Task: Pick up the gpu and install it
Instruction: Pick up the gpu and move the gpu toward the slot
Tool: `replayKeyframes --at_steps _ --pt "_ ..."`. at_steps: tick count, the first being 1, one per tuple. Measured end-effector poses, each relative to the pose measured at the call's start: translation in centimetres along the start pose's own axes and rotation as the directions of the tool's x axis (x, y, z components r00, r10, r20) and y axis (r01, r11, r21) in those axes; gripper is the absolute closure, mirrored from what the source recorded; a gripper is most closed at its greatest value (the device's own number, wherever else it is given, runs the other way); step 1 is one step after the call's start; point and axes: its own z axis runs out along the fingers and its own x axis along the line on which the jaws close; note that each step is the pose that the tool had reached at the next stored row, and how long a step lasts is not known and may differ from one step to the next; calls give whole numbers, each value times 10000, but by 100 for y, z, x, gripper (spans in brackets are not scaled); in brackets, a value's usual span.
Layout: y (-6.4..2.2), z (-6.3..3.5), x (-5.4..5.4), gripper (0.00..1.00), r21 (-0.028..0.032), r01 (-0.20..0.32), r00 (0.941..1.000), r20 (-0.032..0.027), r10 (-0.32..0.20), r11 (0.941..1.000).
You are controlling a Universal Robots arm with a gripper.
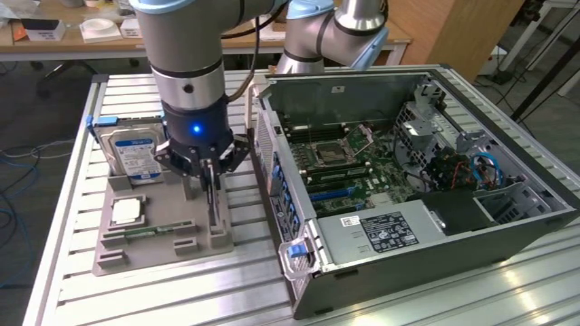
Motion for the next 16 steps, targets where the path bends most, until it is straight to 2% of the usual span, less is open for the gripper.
replayKeyframes --at_steps 8,16 --pt "4 -248 -11 74 1 0 10000 -1 0 10000" --pt "4 -249 -11 74 -1 0 10000 0 0 10000"
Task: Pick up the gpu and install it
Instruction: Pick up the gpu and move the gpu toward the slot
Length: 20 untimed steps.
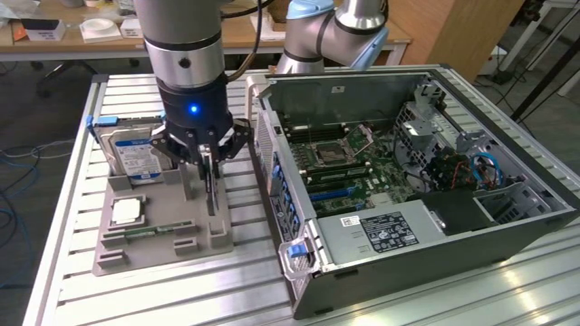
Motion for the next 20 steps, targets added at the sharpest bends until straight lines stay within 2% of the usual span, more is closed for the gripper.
replayKeyframes --at_steps 2,5,15,20 --pt "0 -2 0 74 0 0 10000 1 0 10000" --pt "1 -57 -2 74 1 0 10000 -1 0 10000" --pt "6 -369 -16 74 0 0 10000 1 0 10000" --pt "10 -558 -24 74 0 0 10000 1 0 10000"
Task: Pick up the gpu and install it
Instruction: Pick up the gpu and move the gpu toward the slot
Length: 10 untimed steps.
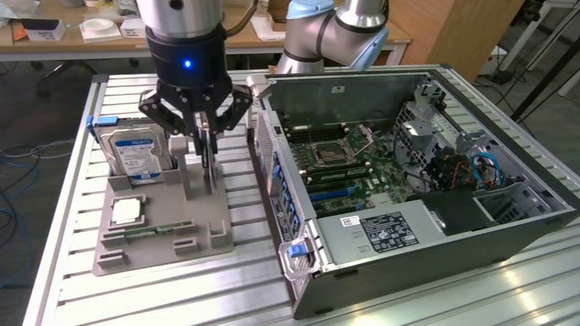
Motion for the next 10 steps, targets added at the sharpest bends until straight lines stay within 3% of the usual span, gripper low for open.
replayKeyframes --at_steps 10 --pt "8 -451 -19 74 1 0 10000 -1 0 10000"
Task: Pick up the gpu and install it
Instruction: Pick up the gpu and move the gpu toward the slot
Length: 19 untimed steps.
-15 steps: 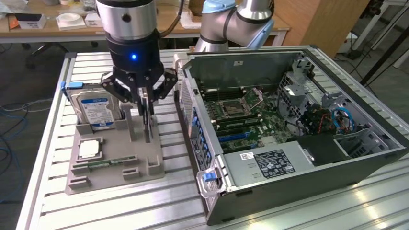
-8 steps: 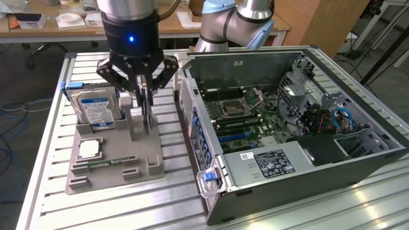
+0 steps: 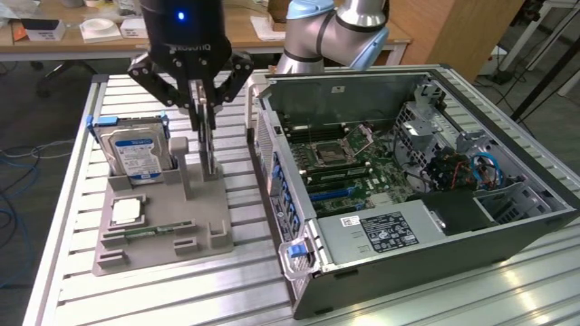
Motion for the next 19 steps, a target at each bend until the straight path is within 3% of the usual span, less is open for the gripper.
replayKeyframes --at_steps 2,19 --pt "1 -66 -3 74 0 0 10000 0 0 10000" --pt "1 -66 -4 74 7 0 10000 1 0 10000"
